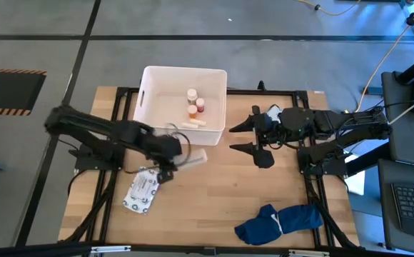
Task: Pick & place medical supplies in basket/bin
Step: Put the white bandage into the white bin
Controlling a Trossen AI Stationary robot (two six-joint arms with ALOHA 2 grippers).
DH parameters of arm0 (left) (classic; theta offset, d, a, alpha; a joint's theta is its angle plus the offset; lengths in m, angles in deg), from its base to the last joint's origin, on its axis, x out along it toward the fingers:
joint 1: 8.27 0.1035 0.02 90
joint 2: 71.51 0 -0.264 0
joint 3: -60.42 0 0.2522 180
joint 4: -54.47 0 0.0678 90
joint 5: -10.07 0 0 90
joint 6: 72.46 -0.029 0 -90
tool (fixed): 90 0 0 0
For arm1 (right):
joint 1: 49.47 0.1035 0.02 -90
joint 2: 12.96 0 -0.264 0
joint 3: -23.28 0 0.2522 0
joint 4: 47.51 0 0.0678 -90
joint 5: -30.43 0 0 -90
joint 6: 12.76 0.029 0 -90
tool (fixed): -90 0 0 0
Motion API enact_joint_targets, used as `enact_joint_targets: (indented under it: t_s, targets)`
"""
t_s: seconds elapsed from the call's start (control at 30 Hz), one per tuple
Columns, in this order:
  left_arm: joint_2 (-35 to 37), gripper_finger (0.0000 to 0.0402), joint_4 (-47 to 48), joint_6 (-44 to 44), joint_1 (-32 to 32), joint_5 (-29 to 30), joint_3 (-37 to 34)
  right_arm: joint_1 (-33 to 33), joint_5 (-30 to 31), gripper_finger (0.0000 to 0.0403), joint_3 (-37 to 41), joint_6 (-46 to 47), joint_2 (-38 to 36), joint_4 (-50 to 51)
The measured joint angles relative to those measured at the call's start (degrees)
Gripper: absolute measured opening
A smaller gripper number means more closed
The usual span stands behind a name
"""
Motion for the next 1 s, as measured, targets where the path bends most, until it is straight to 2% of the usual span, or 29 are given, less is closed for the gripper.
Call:
enact_joint_targets:
  t_s: [0.07,0.23,0.33,0.43,0.63,0.8,1.0]
  targets:
    - [4.3,0.0117,-1.0,-1.7,0.0,4.1,1.8,0.0,0.0,0.0259,0.0,-0.1,0.0,0.0]
    - [12.0,0.0119,-2.9,-6.9,1.6,20.2,4.5,0.0,2.3,0.0259,0.0,-0.2,0.0,-0.1]
    - [14.2,0.0117,-2.6,-12.0,5.8,22.4,5.1,-0.6,2.4,0.0259,0.1,-0.1,0.0,-0.1]
    - [14.6,0.0112,-1.6,-16.3,12.1,20.8,5.1,-1.1,2.4,0.0259,0.1,0.0,0.0,-0.1]
    - [8.8,0.0114,3.6,-26.5,24.4,11.7,5.1,-2.2,2.6,0.0259,0.1,0.1,0.0,-0.1]
    - [1.0,0.0113,3.1,-38.2,29.6,6.1,5.1,-2.4,2.6,0.0259,0.1,0.2,0.0,-0.1]
    - [-8.3,0.0116,3.1,-44.5,33.5,1.4,5.1,-2.4,2.6,0.0259,0.1,2.4,0.0,0.2]
